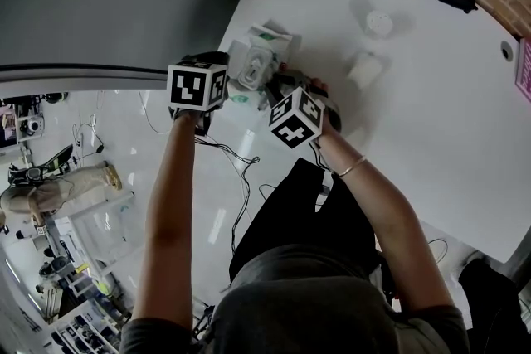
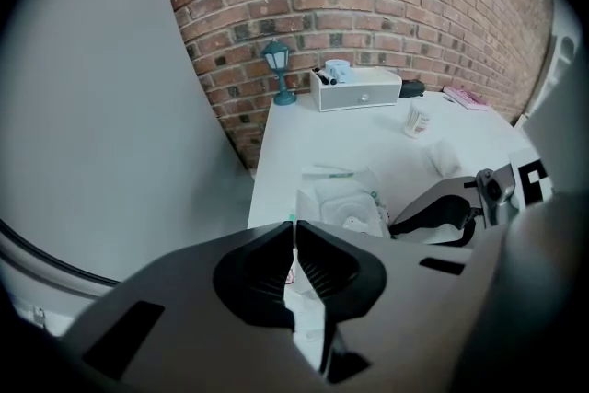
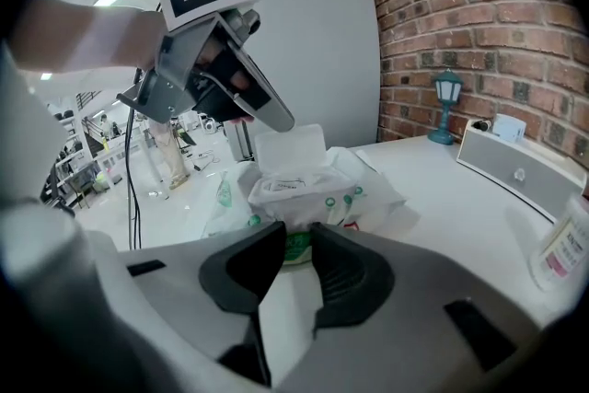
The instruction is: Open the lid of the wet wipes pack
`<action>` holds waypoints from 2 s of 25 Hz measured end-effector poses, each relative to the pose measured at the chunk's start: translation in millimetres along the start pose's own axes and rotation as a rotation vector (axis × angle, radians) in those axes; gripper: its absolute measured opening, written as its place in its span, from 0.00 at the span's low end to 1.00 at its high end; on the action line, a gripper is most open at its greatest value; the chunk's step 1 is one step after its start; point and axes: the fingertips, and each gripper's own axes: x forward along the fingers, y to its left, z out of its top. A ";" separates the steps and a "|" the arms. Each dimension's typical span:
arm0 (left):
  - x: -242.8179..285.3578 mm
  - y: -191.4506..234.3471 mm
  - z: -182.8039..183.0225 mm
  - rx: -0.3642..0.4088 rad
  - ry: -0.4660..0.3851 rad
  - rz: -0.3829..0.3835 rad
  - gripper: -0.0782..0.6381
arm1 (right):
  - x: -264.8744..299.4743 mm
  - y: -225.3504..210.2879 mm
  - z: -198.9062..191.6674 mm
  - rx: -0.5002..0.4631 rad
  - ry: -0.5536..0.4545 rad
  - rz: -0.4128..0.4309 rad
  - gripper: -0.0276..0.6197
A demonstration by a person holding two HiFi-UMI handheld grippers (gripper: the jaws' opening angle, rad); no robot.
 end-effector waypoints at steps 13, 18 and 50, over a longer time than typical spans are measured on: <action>16.2 17.2 -6.7 -0.027 0.037 0.034 0.15 | 0.6 -0.8 0.4 -0.004 -0.003 -0.004 0.20; 25.0 22.9 -12.0 -0.033 0.055 0.039 0.15 | 0.5 -0.2 0.1 -0.005 -0.002 -0.003 0.20; 30.1 31.3 -15.4 -0.053 0.029 0.081 0.15 | 0.4 -1.2 -2.4 -0.019 -0.017 -0.015 0.20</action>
